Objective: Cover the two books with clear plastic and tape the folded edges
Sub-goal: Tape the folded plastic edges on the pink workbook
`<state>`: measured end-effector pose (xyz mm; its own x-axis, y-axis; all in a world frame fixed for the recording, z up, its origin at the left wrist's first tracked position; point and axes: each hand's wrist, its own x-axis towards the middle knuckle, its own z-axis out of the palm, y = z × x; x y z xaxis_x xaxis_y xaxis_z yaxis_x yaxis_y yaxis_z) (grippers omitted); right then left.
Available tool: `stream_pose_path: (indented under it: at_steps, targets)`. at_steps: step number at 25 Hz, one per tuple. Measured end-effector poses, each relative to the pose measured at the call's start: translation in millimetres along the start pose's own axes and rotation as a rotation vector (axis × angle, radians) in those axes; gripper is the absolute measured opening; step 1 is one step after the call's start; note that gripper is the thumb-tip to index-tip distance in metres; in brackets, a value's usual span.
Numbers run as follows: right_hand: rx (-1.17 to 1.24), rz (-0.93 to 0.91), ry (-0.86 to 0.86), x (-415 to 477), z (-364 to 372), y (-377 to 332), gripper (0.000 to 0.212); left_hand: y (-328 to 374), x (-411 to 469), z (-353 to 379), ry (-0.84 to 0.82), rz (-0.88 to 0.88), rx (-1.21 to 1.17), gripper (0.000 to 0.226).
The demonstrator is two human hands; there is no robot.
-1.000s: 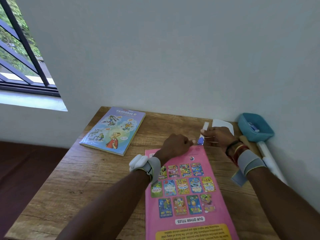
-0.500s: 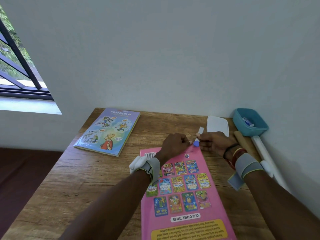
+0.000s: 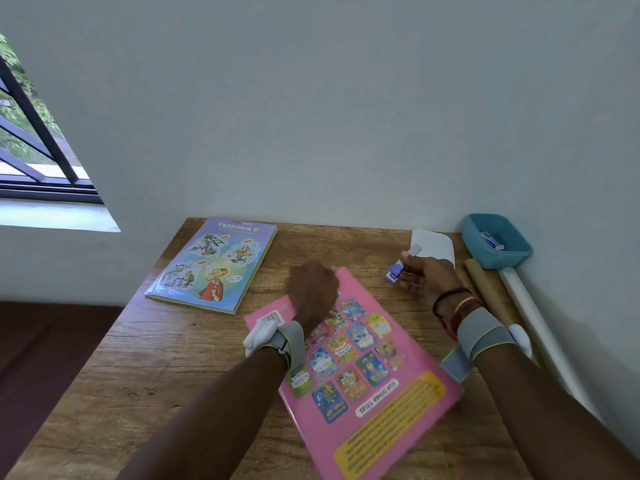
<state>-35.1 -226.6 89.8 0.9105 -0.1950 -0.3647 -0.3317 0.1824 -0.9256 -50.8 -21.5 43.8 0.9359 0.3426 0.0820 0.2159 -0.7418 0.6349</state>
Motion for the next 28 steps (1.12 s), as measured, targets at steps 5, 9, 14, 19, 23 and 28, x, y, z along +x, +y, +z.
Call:
stream_pose_path:
  at_steps: [5,9,14,19,23,28]
  targets:
    - [-0.336,-0.195,-0.062,-22.8,18.4,2.8,0.019,-48.3,5.9,-50.9,0.006,-0.365,-0.173,0.046]
    - [-0.24,-0.183,-0.146,-32.6,29.6,17.4,0.02,-60.8,-12.6,-66.2,-0.148,-0.08,-0.036,0.061]
    - [-0.221,-0.105,-0.167,-35.2,33.2,19.0,0.016,-25.1,20.7,-70.7,-0.237,0.172,-0.07,0.057]
    - [-0.269,-0.02,-0.305,-32.3,30.5,12.5,0.023,7.8,38.4,-52.8,-0.562,0.553,0.177,0.045]
    - [-0.333,-0.011,-0.318,-27.8,38.0,14.8,0.018,6.6,36.3,-44.5,-0.712,0.607,0.163,0.041]
    - [-0.41,-0.042,-0.283,-18.6,48.0,24.4,0.022,2.4,24.9,-50.0,-0.699,0.524,0.092,0.033]
